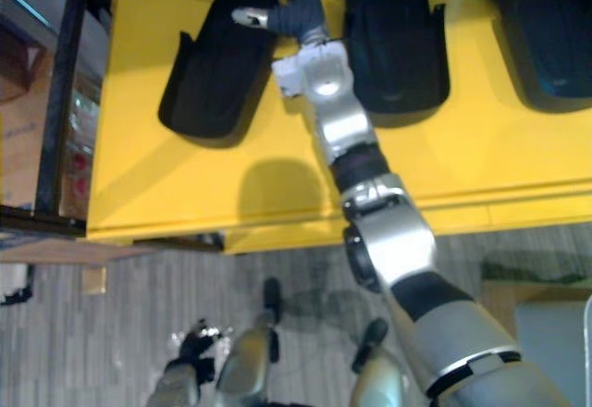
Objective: Walk over and take plastic housings, then place them on the shelf
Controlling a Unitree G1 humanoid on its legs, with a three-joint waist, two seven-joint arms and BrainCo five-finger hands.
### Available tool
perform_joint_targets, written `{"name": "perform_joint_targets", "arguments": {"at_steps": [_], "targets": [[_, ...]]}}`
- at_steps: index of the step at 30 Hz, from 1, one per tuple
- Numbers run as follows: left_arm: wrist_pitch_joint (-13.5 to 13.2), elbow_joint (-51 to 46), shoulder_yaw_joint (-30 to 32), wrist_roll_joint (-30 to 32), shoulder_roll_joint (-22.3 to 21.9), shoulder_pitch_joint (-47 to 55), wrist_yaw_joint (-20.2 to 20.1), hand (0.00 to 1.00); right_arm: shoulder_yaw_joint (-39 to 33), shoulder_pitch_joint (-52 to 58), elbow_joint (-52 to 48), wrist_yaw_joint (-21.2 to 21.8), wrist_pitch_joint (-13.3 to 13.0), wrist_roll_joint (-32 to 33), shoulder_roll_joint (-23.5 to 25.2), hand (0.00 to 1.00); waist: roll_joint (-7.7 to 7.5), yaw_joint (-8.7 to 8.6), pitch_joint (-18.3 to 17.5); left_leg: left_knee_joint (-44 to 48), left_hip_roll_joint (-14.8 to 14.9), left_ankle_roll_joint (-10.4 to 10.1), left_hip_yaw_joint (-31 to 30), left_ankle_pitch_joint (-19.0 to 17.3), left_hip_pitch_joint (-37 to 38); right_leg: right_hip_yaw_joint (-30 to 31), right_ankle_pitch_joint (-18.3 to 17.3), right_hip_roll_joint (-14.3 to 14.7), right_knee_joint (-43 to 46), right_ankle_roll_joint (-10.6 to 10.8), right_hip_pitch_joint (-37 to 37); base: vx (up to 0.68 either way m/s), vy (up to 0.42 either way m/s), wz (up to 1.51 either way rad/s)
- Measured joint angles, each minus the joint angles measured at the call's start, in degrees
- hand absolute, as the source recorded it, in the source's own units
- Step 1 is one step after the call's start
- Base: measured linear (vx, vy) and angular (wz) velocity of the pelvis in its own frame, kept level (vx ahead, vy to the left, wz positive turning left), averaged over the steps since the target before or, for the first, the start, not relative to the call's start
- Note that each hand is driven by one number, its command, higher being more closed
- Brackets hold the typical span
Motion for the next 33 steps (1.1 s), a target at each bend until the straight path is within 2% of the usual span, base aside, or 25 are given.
{"name": "perform_joint_targets", "arguments": {"at_steps": [14, 16, 28, 33], "targets": [[-0.01, 0.12, 0.18, 0.36, 0.09, 0.07, -0.11, 0.00, -2.06, -1.21, 2.25, 0.99, 0.40, 3.03, -1.11, 0.00, 0.02, 1.61, -0.01, 0.10, -0.36, 0.10, -1.74, 0.62, -0.95, -1.49, -0.15, -0.36, 0.70, -0.14, 0.15, -0.01, -0.002, 0.05], [-0.04, 0.12, 0.18, 0.35, 0.07, 0.07, -0.12, 0.00, -2.07, -1.22, 2.25, 0.92, 0.37, 4.16, -2.28, 0.00, 0.02, 1.89, -0.01, 0.11, -1.00, 0.30, -2.39, 0.77, -1.00, -2.01, -1.33, -1.15, 1.80, -0.09, 0.14, -0.02, -0.003, 0.15], [-0.09, 0.15, 0.50, 0.25, 0.11, 0.24, 0.05, 0.00, -3.31, -2.98, 2.25, 0.04, 0.24, 4.16, -4.54, 0.00, 0.08, 3.65, 0.03, 0.10, -1.48, 0.35, -3.56, 0.99, -1.33, -2.89, -2.57, -2.03, 3.82, 0.10, -0.15, -0.01, -0.011, 0.05], [-0.54, 0.00, 0.61, -0.24, 0.10, 0.24, 0.10, 0.00, -4.39, -3.86, 2.28, -0.39, 0.17, 4.26, -5.07, 0.00, 0.08, 3.73, 0.03, 0.43, -1.47, 0.35, -4.33, 0.99, -1.95, -3.43, -2.73, -2.06, 4.23, 0.08, -0.29, 0.00, -0.032, 0.06]]}}
